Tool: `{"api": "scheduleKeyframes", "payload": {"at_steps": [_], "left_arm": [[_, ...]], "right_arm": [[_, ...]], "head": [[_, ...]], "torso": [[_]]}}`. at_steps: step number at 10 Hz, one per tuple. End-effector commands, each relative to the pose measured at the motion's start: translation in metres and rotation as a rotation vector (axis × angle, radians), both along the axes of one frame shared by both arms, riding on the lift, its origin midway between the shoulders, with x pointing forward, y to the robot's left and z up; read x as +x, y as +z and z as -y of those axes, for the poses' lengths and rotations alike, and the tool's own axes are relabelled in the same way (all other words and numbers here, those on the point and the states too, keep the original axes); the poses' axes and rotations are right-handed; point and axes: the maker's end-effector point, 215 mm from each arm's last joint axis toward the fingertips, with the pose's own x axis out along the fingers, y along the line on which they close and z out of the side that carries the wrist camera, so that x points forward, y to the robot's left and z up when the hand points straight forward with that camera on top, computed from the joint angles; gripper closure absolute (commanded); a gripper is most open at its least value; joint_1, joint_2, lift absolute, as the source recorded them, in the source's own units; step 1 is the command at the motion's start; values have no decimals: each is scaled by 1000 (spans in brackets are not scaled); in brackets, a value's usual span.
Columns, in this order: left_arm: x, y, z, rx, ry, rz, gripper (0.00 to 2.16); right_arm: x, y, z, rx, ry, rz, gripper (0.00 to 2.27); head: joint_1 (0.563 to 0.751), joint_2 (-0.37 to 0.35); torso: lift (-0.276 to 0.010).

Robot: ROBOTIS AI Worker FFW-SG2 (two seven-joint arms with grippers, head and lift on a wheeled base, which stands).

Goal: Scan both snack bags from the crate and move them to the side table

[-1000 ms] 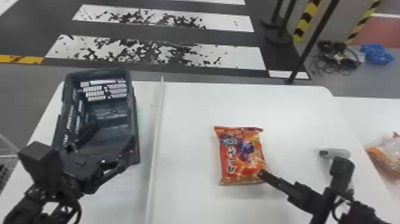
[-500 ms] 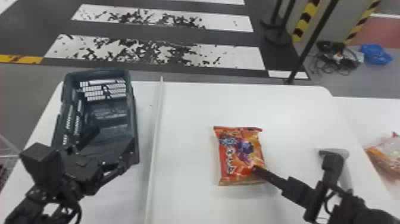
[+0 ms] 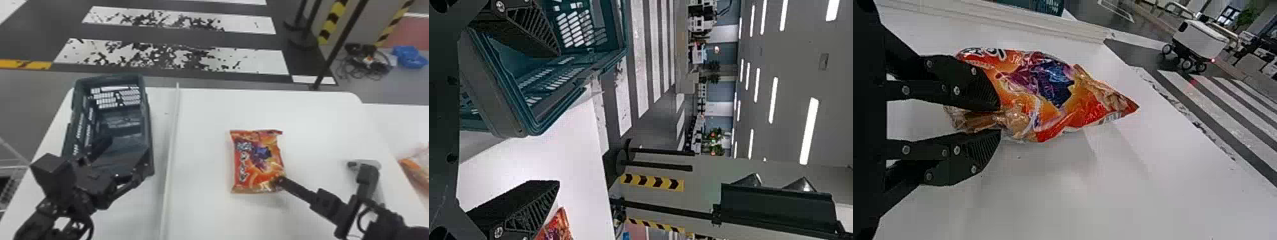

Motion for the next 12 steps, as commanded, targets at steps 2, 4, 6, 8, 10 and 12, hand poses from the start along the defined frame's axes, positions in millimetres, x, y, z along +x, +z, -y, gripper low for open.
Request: {"api": "scheduleKeyframes", "payload": {"at_steps": [2,4,6,8,10,12], "left_arm": [[0,-1,1,-2,-1,-1,93],[0,-2,2,-1,-3,-3,100],[-1,-4,4,-2,-6,-8,100],[-2,-5,4,-2,-6,-10,100],[-2,-8,3,-1,-5,-14,100],[-2,-9,2,1,-5,-17,100]], "right_arm": [[10,26,30,-60,-65,87,2250],[24,55,73,-260,-118,174,2250],[38,90,106,-609,-112,290,2250],[49,103,98,-1013,10,402,2250],[47,90,71,-1365,181,471,2250],[29,52,56,-1681,378,465,2250]], "head": [[695,-72],[695,-117],[695,-183],[695,-219],[695,-206],[695,-176]], "torso": [[-75],[-75],[-75],[-75],[-75],[-75]]}}
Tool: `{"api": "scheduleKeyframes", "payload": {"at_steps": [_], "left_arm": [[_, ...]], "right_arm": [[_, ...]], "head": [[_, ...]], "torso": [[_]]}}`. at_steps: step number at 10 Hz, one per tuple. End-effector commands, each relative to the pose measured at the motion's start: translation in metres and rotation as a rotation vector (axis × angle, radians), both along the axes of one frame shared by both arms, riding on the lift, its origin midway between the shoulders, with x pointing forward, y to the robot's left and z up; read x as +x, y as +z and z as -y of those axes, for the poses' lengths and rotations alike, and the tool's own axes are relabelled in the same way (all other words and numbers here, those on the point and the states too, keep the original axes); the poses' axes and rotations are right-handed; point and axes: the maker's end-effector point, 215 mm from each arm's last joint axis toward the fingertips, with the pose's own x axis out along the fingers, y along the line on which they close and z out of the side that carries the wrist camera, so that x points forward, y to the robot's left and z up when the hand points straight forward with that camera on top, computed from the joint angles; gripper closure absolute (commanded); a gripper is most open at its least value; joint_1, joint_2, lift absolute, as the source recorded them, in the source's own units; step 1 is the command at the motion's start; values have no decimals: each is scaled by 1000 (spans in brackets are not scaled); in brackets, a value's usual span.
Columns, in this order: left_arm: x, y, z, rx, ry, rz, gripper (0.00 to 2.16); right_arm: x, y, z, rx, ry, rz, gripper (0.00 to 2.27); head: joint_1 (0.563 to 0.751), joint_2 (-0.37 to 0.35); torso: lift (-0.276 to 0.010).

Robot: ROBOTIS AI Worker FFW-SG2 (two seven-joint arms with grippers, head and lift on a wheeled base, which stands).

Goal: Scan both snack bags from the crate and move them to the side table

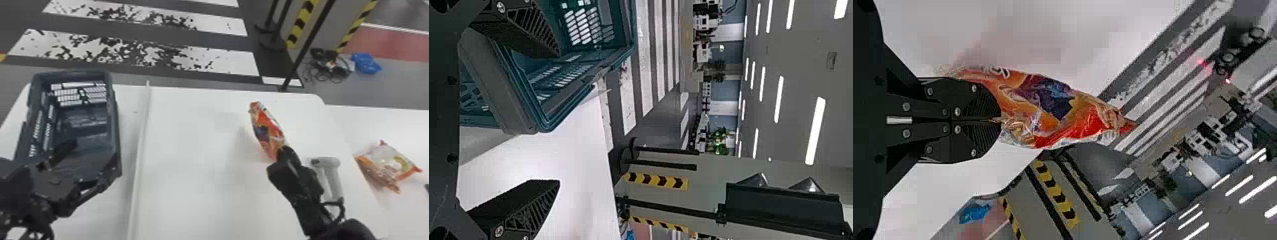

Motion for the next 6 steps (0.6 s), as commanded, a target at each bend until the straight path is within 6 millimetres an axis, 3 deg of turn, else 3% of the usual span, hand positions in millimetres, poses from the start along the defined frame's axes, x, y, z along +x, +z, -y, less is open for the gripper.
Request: {"api": "scheduleKeyframes", "payload": {"at_steps": [1,3,4,5,6], "left_arm": [[0,-2,0,1,-2,-3,100],[1,-2,0,2,-3,-3,100],[1,-2,-1,1,-1,-3,100],[1,-2,-1,1,-1,-3,100],[1,-2,-1,1,-1,-3,100]], "right_arm": [[-20,-32,-4,-238,52,-70,2250],[-40,-52,-15,-352,111,-123,2250],[-47,-55,-31,-340,148,-126,2047],[-54,-54,-51,-298,185,-119,1298],[-58,-53,-66,-243,208,-118,313]], "head": [[695,-158],[695,-151],[695,-150],[695,-137],[695,-113]], "torso": [[-75],[-75],[-75],[-75],[-75]]}}
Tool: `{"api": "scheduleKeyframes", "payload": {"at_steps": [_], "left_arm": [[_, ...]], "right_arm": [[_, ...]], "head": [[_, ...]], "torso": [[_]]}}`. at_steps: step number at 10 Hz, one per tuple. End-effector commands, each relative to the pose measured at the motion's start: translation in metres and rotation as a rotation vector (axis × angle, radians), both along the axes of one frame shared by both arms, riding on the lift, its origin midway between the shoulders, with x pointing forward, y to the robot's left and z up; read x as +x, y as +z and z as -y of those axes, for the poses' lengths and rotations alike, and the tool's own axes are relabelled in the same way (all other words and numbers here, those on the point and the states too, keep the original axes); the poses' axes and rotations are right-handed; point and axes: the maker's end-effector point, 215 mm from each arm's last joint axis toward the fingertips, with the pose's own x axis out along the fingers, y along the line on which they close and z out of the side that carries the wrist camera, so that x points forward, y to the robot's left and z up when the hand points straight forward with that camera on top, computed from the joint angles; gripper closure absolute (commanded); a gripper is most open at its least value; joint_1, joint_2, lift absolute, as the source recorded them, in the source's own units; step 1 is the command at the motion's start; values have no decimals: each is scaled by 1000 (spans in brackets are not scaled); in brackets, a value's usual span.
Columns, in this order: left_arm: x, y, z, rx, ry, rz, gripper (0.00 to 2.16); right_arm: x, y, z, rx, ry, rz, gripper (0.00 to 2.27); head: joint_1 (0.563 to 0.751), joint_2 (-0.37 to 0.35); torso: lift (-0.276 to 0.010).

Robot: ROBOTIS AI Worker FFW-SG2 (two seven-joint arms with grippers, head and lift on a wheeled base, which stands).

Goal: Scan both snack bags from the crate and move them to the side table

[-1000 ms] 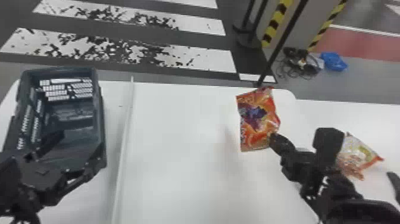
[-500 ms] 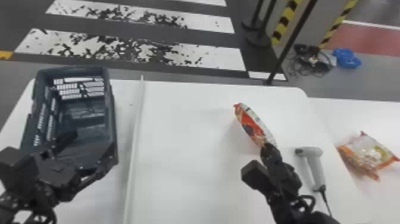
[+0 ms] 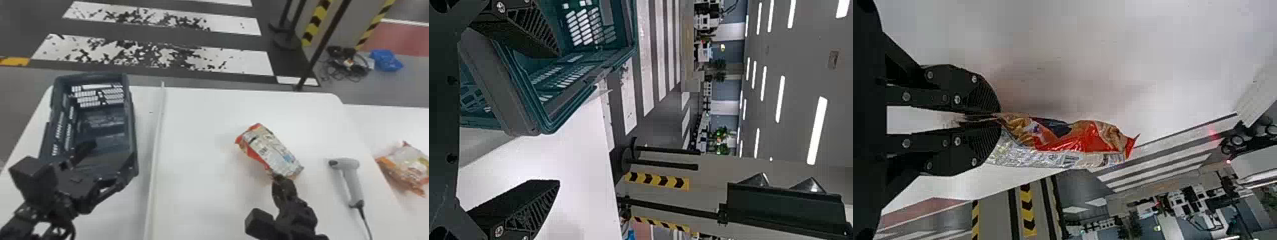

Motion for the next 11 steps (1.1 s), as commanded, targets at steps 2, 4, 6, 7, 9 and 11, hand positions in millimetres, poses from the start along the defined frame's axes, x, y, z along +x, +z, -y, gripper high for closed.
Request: {"api": "scheduleKeyframes", "payload": {"at_steps": [2,4,6,7,9,11], "left_arm": [[-2,-2,0,0,0,-5,100],[-3,-1,-1,1,1,-4,100],[-3,0,0,0,0,-1,103],[-4,-1,0,0,-1,-3,103],[-5,-2,0,0,0,-6,103],[-5,-3,0,-1,1,-7,103]], "right_arm": [[-6,4,-18,121,-5,-31,16],[-8,9,-20,224,-35,-70,39],[-12,15,-29,418,-68,-148,63],[-11,18,-28,494,-89,-176,90],[0,29,-35,659,-99,-216,424],[16,37,-42,764,-101,-253,1511]], "head": [[695,-66],[695,-50],[695,-44],[695,-37],[695,-32],[695,-16]], "torso": [[-75],[-75],[-75],[-75],[-75],[-75]]}}
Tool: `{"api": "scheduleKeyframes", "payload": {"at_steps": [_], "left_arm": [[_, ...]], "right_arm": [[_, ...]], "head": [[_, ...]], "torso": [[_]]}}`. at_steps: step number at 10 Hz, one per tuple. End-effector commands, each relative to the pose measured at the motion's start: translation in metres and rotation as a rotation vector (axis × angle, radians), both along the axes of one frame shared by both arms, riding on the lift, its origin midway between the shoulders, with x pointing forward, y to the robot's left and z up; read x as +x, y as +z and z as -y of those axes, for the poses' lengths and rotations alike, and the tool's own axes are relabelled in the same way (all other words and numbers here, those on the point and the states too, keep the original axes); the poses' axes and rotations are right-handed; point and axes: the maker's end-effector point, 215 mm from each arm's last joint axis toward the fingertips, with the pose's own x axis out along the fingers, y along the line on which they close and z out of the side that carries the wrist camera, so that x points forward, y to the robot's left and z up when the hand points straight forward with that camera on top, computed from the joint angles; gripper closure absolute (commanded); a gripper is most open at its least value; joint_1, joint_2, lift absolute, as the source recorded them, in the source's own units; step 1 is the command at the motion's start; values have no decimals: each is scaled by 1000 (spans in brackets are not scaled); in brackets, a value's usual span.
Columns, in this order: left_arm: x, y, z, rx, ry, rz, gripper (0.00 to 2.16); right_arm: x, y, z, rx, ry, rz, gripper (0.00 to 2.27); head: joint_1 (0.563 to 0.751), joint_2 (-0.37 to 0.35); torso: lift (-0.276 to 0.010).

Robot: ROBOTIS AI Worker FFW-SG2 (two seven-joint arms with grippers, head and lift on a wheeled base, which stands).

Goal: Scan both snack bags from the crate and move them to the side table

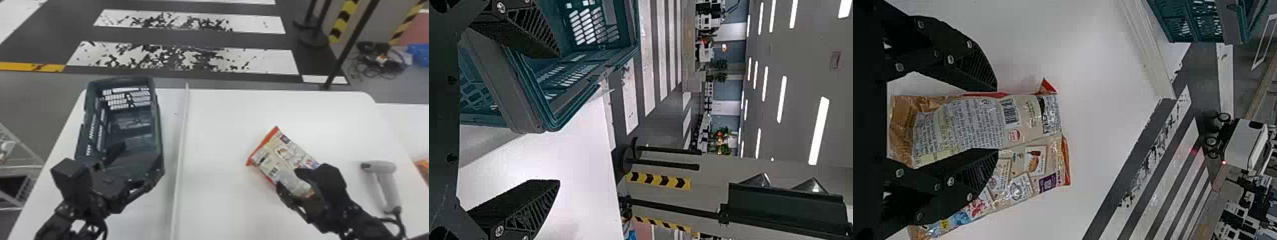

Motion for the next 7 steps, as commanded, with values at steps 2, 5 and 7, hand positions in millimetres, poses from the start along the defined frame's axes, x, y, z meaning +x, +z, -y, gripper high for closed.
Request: {"api": "scheduleKeyframes", "payload": {"at_steps": [2,5,7], "left_arm": [[0,-1,0,0,1,-1,103],[0,0,0,4,-2,0,103],[0,-2,-1,9,-3,-4,103]], "right_arm": [[20,5,-5,77,-20,-20,2250],[57,5,-29,190,48,15,2250],[78,2,-27,217,52,16,2250]], "head": [[695,-14],[695,15],[695,26]], "torso": [[-75],[-75],[-75]]}}
